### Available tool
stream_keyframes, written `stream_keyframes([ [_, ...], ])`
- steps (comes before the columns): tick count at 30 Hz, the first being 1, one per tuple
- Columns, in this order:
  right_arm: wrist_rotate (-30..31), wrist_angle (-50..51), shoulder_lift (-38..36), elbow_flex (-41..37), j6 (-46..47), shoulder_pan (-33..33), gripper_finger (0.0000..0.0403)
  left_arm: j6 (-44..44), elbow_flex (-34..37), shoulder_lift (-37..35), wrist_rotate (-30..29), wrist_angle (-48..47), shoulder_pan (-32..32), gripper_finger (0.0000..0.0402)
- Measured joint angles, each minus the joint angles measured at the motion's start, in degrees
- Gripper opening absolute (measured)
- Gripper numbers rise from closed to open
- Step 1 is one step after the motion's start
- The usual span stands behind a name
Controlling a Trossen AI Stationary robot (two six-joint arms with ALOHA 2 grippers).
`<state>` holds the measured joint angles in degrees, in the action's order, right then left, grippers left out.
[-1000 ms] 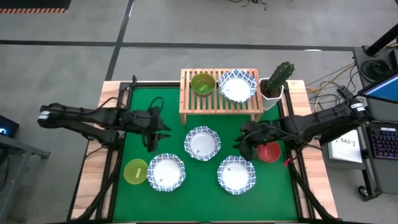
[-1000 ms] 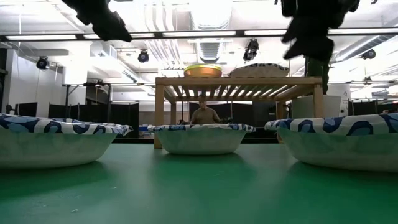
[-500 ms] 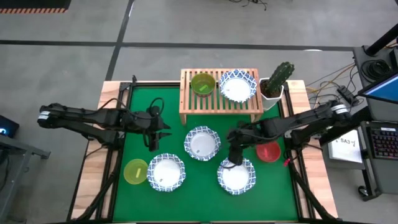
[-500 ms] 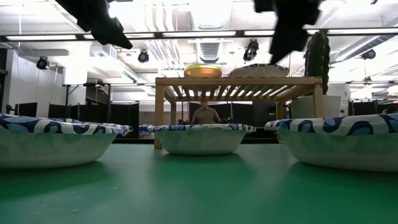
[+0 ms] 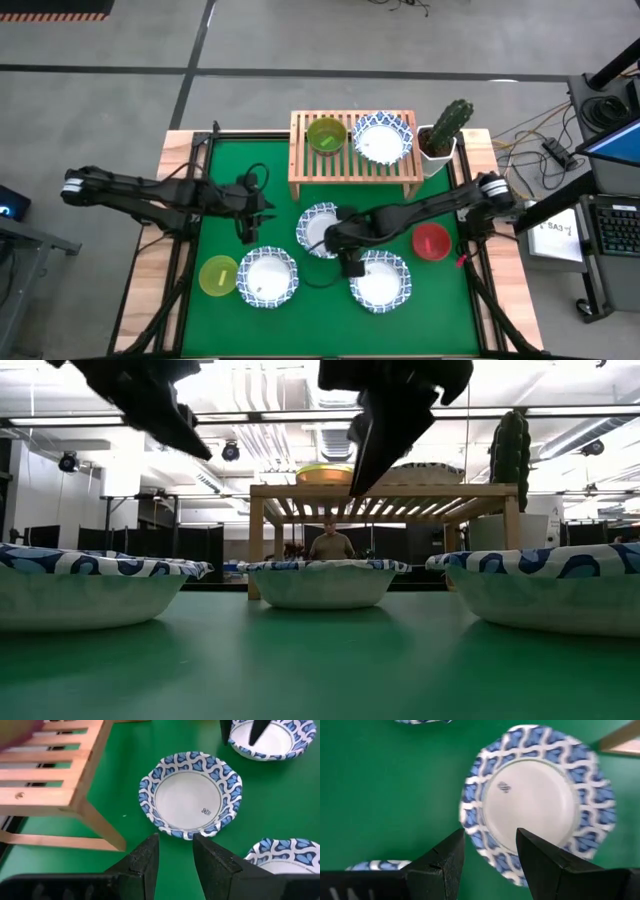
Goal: Place and stack bowls onto a shelf
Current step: Stack the big white bowl on the big white bowl on the shelf
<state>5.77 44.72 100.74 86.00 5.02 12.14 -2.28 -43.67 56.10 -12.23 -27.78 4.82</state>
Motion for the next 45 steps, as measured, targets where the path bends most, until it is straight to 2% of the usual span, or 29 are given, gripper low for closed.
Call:
stream_keyframes([
  [9, -1.30, -0.50, 7.00, 1.68, 1.98, 0.13, 0.0168, -5.47, 8.51, -2.70, 1.25, 1.89, 1.10, 0.0102],
  [14, -1.28, -1.44, 9.15, 1.72, 2.41, 0.13, 0.0164, -5.93, 10.19, -6.27, 1.24, 1.85, 1.55, 0.0102],
  [20, -1.30, -2.79, 11.61, 1.75, 0.73, -0.04, 0.0127, -4.15, 9.51, -12.29, 1.22, 1.23, 1.53, 0.0102],
  [24, -1.32, -3.31, 11.73, 1.75, 0.26, -0.04, 0.0082, -3.79, 9.10, -15.88, 0.94, 2.15, 1.53, 0.0102],
  [27, -1.30, -3.13, 10.30, 1.75, 0.13, -0.04, 0.0034, -3.81, 9.25, -17.78, 0.92, 2.36, 1.56, 0.0102],
  [29, -1.33, -3.18, 8.98, 1.75, -0.02, -0.06, 0.0017, -4.09, 9.95, -18.85, 0.83, 1.93, 1.56, 0.0102],
  [35, -3.88, -2.93, 2.64, 2.32, 2.84, -0.02, 0.0013, -3.13, 12.13, -20.75, -0.35, 5.07, 1.56, 0.0102],
  [42, -5.68, -3.42, -7.34, 8.57, 0.01, 0.46, 0.0012, -1.13, 11.79, -20.68, -0.35, 10.89, 1.58, 0.0102],
  [43, -4.55, -3.56, -8.86, 9.78, -1.29, 0.66, 0.0012, -0.32, 11.79, -20.64, -0.35, 12.02, 1.57, 0.0102],
  [45, 1.87, -3.36, -11.55, 12.29, -5.03, 1.35, 0.0012, 0.92, 11.81, -20.56, -0.35, 13.61, 1.58, 0.0102],
])
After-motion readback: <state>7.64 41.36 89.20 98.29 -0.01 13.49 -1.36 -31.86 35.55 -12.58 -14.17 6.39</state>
